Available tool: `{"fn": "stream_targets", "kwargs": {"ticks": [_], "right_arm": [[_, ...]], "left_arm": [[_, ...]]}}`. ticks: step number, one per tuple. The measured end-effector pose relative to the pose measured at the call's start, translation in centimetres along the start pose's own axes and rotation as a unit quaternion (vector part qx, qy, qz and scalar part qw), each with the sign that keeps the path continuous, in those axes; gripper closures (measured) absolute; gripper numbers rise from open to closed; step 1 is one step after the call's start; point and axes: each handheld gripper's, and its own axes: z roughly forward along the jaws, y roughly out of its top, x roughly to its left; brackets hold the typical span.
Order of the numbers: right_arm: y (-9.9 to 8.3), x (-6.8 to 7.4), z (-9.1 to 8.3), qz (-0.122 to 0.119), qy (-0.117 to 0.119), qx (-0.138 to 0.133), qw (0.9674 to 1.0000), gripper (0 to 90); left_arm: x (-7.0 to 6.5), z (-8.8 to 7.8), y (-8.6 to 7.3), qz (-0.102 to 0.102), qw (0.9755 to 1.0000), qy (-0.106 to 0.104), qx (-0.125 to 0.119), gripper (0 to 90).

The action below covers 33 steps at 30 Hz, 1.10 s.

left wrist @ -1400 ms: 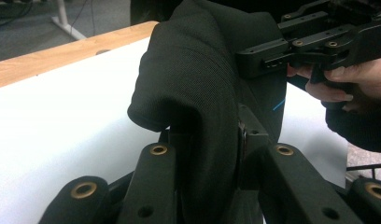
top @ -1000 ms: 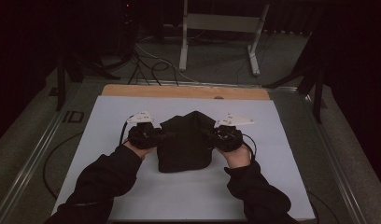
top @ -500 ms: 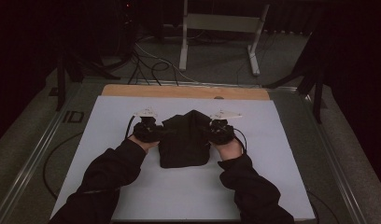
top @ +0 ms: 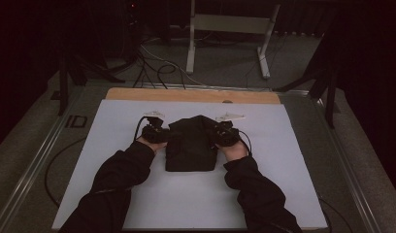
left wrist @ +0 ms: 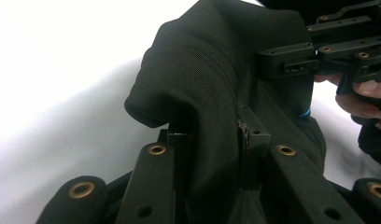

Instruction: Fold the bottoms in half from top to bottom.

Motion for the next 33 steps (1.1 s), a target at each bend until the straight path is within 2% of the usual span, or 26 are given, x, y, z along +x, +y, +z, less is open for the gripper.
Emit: {"fn": "stream_targets", "kwargs": {"ticks": [2,6,9,12,15,20,22,25,28,31,33], "right_arm": [[-0.1,-0.3,0.5,-0.001,0.003,0.009,0.9999,75.1],[-0.2,-1.0,1.4,0.012,0.008,0.02,0.9997,74.8],[-0.1,-1.3,2.2,0.026,0.007,0.026,0.9993,74.8],[0.0,-1.3,2.8,0.016,-0.002,0.037,0.9992,74.7],[-0.1,-1.4,3.4,0.021,-0.007,0.046,0.9987,74.4],[-0.3,-1.7,3.7,0.02,-0.008,0.05,0.9985,73.2],[-0.5,-2.0,4.0,0.027,-0.006,0.052,0.9983,72.4],[-0.6,-2.1,4.2,0.02,-0.014,0.055,0.9982,71.1],[-0.7,-2.2,4.1,0.013,-0.023,0.058,0.998,69.9],[-0.7,-2.6,3.9,0.017,-0.028,0.057,0.9978,63.2],[-0.8,-2.8,3.9,0.01,-0.031,0.064,0.9974,59.3]], "left_arm": [[0.2,0.4,0.0,-0.004,1.0,0.005,0.005,72.4],[0.9,1.1,0.3,-0.011,0.9997,0.012,0.02,72.2],[1.5,1.5,0.5,-0.027,0.9991,0.019,0.025,71.8],[1.9,2.0,0.4,-0.033,0.9986,0.025,0.033,71.7],[2.4,2.7,0.3,-0.046,0.9975,0.034,0.042,71.2],[2.7,3.2,0.2,-0.046,0.9968,0.044,0.049,68.7],[2.6,3.4,0.2,-0.04,0.9967,0.05,0.051,68.4],[2.6,3.6,0.4,-0.033,0.9962,0.059,0.056,66.1],[2.5,3.6,0.5,-0.03,0.9956,0.067,0.058,61.7],[2.5,3.5,0.5,-0.031,0.9943,0.08,0.063,51.1],[2.6,3.4,0.5,-0.032,0.9941,0.081,0.065,45.3]]}}
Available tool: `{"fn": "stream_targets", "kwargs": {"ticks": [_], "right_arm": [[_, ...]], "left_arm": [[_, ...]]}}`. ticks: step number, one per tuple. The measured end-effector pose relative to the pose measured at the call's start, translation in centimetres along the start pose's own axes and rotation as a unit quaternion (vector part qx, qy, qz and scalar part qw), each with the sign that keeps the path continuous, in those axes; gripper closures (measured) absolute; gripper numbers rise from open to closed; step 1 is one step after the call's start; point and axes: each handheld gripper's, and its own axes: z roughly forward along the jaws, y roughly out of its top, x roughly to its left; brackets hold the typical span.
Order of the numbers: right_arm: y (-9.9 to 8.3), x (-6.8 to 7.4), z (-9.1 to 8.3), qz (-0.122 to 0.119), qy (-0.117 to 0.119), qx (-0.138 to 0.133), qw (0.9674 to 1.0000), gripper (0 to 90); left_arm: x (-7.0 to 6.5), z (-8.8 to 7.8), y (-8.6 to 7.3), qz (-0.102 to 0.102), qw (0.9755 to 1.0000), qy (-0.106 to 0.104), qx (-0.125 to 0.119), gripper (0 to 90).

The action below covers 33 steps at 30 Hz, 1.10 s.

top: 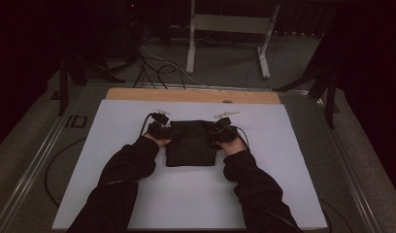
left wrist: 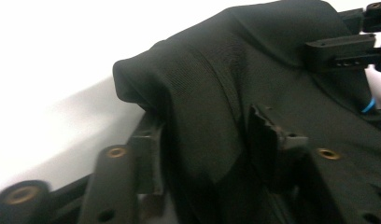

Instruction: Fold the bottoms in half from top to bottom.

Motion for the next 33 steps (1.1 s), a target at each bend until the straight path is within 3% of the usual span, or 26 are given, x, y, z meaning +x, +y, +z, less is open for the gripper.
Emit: {"fn": "stream_targets", "kwargs": {"ticks": [8,12,13,17,21,25,29,33], "right_arm": [[-0.3,-0.5,-0.5,-0.009,-0.013,0.007,0.9999,50.4],[-0.5,-0.8,-1.0,-0.016,-0.019,0.009,0.9997,47.9],[-0.7,-1.0,-1.3,-0.016,-0.031,0.013,0.9993,46.3],[-1.0,-1.5,-2.0,-0.012,-0.043,0.011,0.999,45.0],[-1.2,-1.8,-2.8,-0.009,-0.046,0.005,0.9989,42.3],[-1.0,-1.7,-3.7,0.004,-0.021,-0.016,0.9996,33.6],[-0.7,-1.4,-4.9,0.011,0.014,-0.042,0.9989,21.4],[-0.2,-0.7,-5.8,0.008,0.051,-0.056,0.9971,13.6]], "left_arm": [[0.1,-0.8,-0.4,0.0,0.9999,0.004,-0.01,37.5],[-0.2,-1.5,-0.7,0.009,0.9998,0.004,-0.015,34.9],[-0.2,-1.7,-0.7,0.008,0.9998,0.001,-0.016,34.2],[-0.4,-2.5,-0.9,0.014,0.9996,-0.006,-0.024,32.5],[-1.0,-3.2,-1.2,0.018,0.9988,-0.026,-0.036,27.8],[-1.9,-3.8,-1.5,0.042,0.9965,-0.057,-0.045,16.7],[-3.0,-4.3,-1.8,0.069,0.9939,-0.069,-0.051,5.8],[-4.1,-4.9,-2.0,0.109,0.9892,-0.08,-0.056,0.4]]}}
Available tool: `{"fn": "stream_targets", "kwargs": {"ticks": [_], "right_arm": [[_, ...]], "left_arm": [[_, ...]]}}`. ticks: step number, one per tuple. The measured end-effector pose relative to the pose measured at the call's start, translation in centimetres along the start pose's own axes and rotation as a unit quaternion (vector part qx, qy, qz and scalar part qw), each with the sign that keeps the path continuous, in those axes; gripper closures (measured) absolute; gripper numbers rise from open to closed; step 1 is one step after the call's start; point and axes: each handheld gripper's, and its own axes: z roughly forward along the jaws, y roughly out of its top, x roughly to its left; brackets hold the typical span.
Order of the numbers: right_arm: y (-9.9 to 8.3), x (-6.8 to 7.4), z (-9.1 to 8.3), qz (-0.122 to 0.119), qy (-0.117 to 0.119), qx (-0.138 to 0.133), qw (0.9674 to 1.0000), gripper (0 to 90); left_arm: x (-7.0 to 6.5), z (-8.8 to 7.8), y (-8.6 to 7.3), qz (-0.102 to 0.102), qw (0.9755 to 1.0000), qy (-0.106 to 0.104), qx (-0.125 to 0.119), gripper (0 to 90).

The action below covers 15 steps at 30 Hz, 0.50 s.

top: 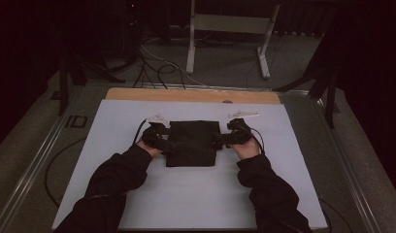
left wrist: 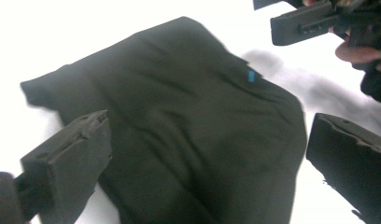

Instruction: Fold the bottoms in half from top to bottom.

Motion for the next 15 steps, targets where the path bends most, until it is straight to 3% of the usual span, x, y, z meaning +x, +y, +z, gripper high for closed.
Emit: {"fn": "stream_targets", "kwargs": {"ticks": [2,5,10,12,15], "right_arm": [[0.1,0.2,0.0,-0.007,0.005,0.002,1.0,13.3],[0.7,1.5,0.0,-0.034,0.036,-0.003,0.9988,10.0],[1.1,2.5,0.2,-0.05,0.044,-0.005,0.9978,9.8],[1.3,2.8,0.3,-0.056,0.045,-0.007,0.9974,9.8],[1.6,3.1,0.3,-0.064,0.046,-0.009,0.9968,9.8]], "left_arm": [[-0.2,-0.1,0.0,0.007,1.0,-0.001,-0.002,0.1],[-0.9,-0.5,0.3,0.025,0.9995,-0.019,-0.003,0.0],[-1.3,-0.6,0.6,0.027,0.9994,-0.024,-0.002,0.0],[-1.5,-0.6,0.7,0.025,0.9988,-0.042,0.005,0.0],[-2.0,-0.7,0.9,0.038,0.9981,-0.049,0.005,0.0]]}}
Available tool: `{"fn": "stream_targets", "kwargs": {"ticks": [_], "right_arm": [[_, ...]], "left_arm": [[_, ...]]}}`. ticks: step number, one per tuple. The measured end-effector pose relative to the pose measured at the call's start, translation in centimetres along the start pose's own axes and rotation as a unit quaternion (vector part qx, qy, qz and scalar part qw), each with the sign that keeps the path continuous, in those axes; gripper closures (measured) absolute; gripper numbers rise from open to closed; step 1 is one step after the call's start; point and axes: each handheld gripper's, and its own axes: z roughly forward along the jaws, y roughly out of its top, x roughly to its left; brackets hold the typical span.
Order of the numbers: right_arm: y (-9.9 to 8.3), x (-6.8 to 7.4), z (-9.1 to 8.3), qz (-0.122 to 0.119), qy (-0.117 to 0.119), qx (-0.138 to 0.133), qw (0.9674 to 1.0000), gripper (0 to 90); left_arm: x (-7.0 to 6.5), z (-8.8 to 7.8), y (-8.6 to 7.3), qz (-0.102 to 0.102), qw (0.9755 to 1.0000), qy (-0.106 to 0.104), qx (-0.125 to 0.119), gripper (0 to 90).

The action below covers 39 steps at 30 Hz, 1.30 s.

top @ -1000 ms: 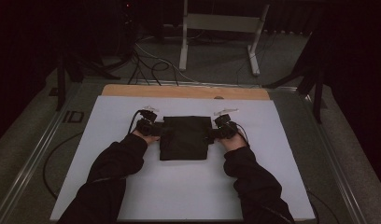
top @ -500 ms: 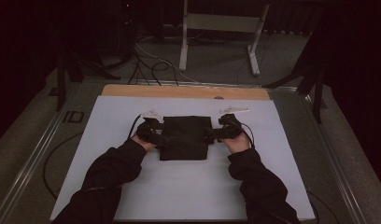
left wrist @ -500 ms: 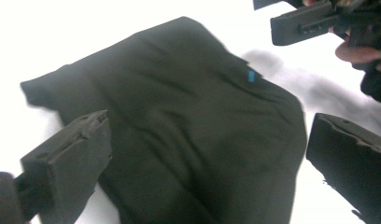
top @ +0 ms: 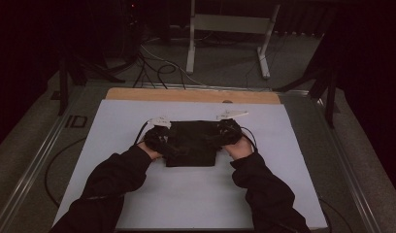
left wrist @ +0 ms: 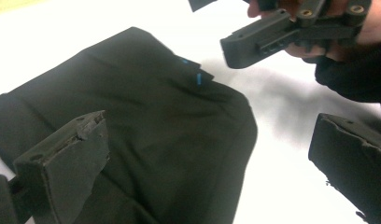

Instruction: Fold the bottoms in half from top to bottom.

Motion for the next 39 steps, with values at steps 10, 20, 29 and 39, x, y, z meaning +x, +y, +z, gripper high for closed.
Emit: {"fn": "stream_targets", "kwargs": {"ticks": [10,20,29,39], "right_arm": [[0.5,0.6,-1.0,-0.02,0.014,-0.001,0.9997,9.8],[0.4,2.0,-2.5,-0.038,0.03,-0.008,0.9988,9.8],[-1.0,3.4,-2.8,-0.049,0.047,-0.005,0.9977,9.8],[-3.8,5.3,-2.9,-0.062,0.081,0.008,0.9948,9.8]], "left_arm": [[-1.6,-0.5,0.4,0.027,0.9994,-0.012,-0.02,0.0],[-3.0,-1.4,-0.1,0.041,0.9985,-0.025,-0.025,0.0],[-4.1,-2.0,-1.2,0.045,0.9981,-0.034,-0.025,0.0],[-5.7,-2.0,-3.2,0.048,0.9975,-0.046,-0.023,0.0]]}}
